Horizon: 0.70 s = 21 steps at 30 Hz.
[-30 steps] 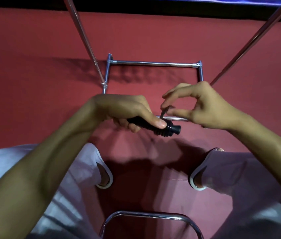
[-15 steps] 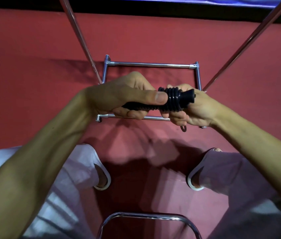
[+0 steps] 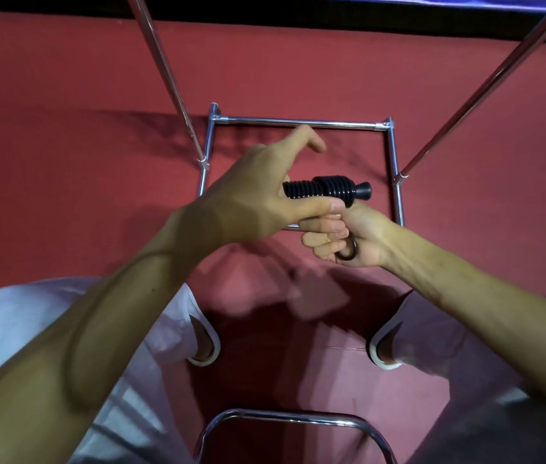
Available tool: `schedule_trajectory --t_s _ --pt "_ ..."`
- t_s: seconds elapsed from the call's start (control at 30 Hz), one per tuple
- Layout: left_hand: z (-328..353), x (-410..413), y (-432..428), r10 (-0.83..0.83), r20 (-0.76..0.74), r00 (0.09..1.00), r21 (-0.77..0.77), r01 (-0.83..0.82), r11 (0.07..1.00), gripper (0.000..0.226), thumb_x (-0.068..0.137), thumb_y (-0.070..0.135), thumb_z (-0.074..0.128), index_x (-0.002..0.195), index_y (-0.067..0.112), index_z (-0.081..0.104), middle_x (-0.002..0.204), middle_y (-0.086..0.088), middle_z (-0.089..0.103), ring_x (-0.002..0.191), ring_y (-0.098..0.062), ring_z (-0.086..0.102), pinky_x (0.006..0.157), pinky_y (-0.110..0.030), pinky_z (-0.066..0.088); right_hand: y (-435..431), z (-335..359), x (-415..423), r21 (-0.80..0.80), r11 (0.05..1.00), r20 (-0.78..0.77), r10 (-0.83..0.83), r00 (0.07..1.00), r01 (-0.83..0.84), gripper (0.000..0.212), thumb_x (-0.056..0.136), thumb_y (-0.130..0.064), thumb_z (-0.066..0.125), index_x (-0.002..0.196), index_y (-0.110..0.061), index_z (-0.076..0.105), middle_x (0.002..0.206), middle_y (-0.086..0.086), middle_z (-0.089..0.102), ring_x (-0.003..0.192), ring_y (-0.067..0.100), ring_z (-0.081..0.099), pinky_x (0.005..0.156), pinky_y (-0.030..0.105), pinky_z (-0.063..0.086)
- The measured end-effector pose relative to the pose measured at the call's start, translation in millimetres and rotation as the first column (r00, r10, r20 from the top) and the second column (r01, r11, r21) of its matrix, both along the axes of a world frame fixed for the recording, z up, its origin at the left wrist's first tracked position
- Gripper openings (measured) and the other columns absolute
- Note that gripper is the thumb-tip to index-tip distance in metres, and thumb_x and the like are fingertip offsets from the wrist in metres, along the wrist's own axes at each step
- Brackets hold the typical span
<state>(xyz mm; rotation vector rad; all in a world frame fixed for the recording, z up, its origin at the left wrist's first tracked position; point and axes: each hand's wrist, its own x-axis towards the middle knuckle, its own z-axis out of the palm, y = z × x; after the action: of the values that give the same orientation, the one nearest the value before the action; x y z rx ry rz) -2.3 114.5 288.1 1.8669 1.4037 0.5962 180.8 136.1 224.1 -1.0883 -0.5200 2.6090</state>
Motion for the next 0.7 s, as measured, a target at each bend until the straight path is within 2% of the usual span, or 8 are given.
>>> schedule_trajectory --t_s 0.07,0.17,0.27,0.37,0.47,0.57,0.63,0.7 --pt "-1.8 1.2 0.6 -0.034 -0.008 0.999 0.059 0.034 0.998 0.042 0.082 0.049 0.078 0.119 0.03 0.072 0.07 0.016 0.07 0.061 -0.005 0.062 0.059 -0.026 0.049 0.3 5.7 -0.8 -0.032 0.999 -0.018 -0.012 1.0 0.012 0.034 0.084 -0.004 0.037 0.053 -0.02 0.041 0.04 -0.008 0.03 0.041 0.004 0.014 0.041 0.017 0.01" --pt "-6.1 4.6 2.6 0.013 0.134 0.991 -0.025 -0.01 1.0 0.028 0.086 0.04 0.077 0.11 0.026 0.079 0.084 0.008 0.078 0.074 -0.006 0.071 0.071 -0.03 0.057 1.9 14.4 -4.8 0.035 0.999 0.018 0.009 1.0 -0.01 0.04 0.086 -0.009 0.039 0.048 -0.02 0.042 0.04 -0.008 0.028 0.037 0.003 0.017 0.04 0.018 0.009" --pt "-4.2 6.5 6.5 0.091 0.263 0.96 -0.042 -0.082 0.996 0.018 0.091 0.029 0.076 0.099 0.014 0.082 0.062 0.009 0.07 0.053 -0.003 0.061 0.054 -0.024 0.047 6.3 17.9 -10.4 0.417 0.909 0.285 -0.125 0.95 -0.006 0.047 0.104 -0.016 0.037 0.059 -0.014 0.05 0.042 -0.004 0.03 0.036 0.006 0.022 0.039 0.019 0.012" --pt "4.9 7.8 11.8 0.236 0.332 0.913 -0.091 -0.218 0.972 0.03 0.095 0.034 0.073 0.083 0.007 0.08 0.05 -0.017 0.055 0.037 -0.011 0.038 0.043 -0.02 0.028 13.0 21.0 -8.3 0.781 0.624 0.391 -0.439 0.809 -0.039 0.039 0.107 -0.021 0.05 0.074 -0.002 0.058 0.044 0.0 0.038 0.039 0.01 0.03 0.043 0.021 0.023" --pt "13.3 7.8 15.9 0.373 0.36 0.855 -0.264 -0.29 0.92 0.039 0.095 0.047 0.067 0.079 0.013 0.079 0.054 -0.019 0.052 0.034 -0.015 0.03 0.039 -0.017 0.023 14.3 26.4 5.5 0.939 0.173 0.339 -0.613 0.713 -0.298 0.037 0.099 -0.031 0.062 0.072 -0.006 0.058 0.054 0.008 0.046 0.051 0.014 0.039 0.053 0.031 0.032" --pt "13.8 8.3 17.7 0.451 0.366 0.814 -0.373 -0.316 0.872 0.044 0.092 0.054 0.068 0.072 0.015 0.07 0.057 -0.018 0.053 0.036 -0.016 0.027 0.042 -0.018 0.021 12.4 30.7 17.3 0.785 -0.205 0.322 -0.672 0.667 -0.585 0.023 0.091 -0.033 0.07 0.084 -0.012 0.062 0.06 -0.004 0.054 0.053 0.02 0.05 0.054 0.034 0.042" --pt "11.5 7.2 19.5 0.495 0.362 0.79 -0.408 -0.343 0.846 0.047 0.09 0.056 0.069 0.077 0.012 0.067 0.058 -0.017 0.053 0.037 -0.016 0.027 0.043 -0.018 0.02 14.1 29.5 20.3 0.66 -0.318 0.295 -0.724 0.624 -0.681 0.019 0.095 -0.032 0.067 0.089 -0.014 0.068 0.067 -0.003 0.061 0.059 0.023 0.059 0.05 0.035 0.043" --pt "11.3 6.2 21.0 0.516 0.361 0.777 -0.418 -0.36 0.834 0.049 0.089 0.057 0.07 0.081 0.009 0.067 0.058 -0.017 0.053 0.037 -0.016 0.028 0.042 -0.017 0.021 15.6 29.4 20.2 0.545 -0.343 0.284 -0.783 0.554 -0.765 0.027 0.101 -0.036 0.06 0.088 -0.016 0.071 0.068 -0.001 0.061 0.061 0.027 0.059 0.048 0.032 0.035"
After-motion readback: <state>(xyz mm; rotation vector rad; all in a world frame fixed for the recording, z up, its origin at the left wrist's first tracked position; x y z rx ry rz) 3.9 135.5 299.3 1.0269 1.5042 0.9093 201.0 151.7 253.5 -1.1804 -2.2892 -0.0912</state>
